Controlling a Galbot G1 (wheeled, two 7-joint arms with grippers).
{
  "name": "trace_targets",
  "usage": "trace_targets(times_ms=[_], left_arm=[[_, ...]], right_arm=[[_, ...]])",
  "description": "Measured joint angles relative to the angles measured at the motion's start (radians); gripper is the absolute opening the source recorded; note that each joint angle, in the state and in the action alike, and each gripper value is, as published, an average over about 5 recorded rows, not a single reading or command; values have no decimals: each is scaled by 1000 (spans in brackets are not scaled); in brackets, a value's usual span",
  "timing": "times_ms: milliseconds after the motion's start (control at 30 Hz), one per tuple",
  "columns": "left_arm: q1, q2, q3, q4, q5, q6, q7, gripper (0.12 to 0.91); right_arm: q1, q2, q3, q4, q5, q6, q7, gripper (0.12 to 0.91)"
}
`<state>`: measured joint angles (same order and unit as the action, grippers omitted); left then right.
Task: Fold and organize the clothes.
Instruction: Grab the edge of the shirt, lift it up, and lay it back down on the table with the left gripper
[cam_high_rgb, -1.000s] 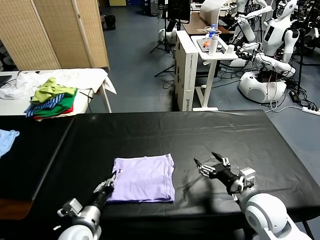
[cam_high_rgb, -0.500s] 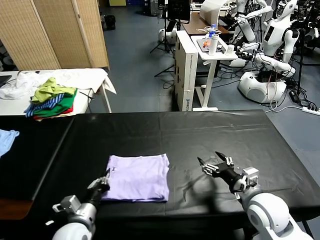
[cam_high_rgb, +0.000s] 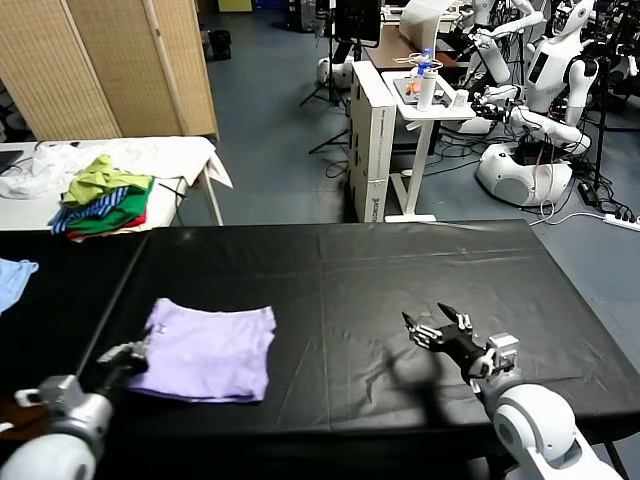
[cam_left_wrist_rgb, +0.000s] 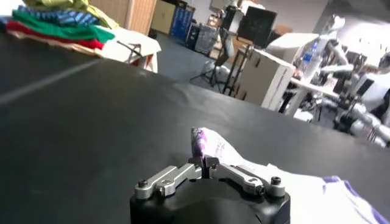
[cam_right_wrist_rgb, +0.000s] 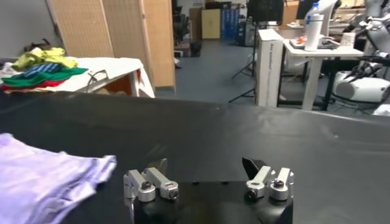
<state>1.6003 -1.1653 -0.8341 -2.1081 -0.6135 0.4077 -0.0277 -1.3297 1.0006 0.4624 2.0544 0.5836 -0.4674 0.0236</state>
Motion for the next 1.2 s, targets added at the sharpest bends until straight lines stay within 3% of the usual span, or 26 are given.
trace_targets(times_ms=[300, 500, 633, 867, 1200], left_arm=[[107, 218, -226, -37, -139, 19, -24, 161], [135, 245, -279, -116, -170, 57, -99, 161], [92, 202, -201, -195, -178, 83, -145, 161], [-16, 41, 44, -254, -204, 122, -198, 161], [-118, -218, 317, -148, -107, 110, -199, 161]], right_arm=[[8, 24, -18, -17, -6, 6, 0, 907], [1, 35, -30, -19, -16, 10, -1, 907], [-10, 33, -22, -10, -21, 9, 0, 907], [-34, 20, 17, 10, -22, 4, 4, 907], [-23, 19, 15, 17, -28, -5, 13, 907]])
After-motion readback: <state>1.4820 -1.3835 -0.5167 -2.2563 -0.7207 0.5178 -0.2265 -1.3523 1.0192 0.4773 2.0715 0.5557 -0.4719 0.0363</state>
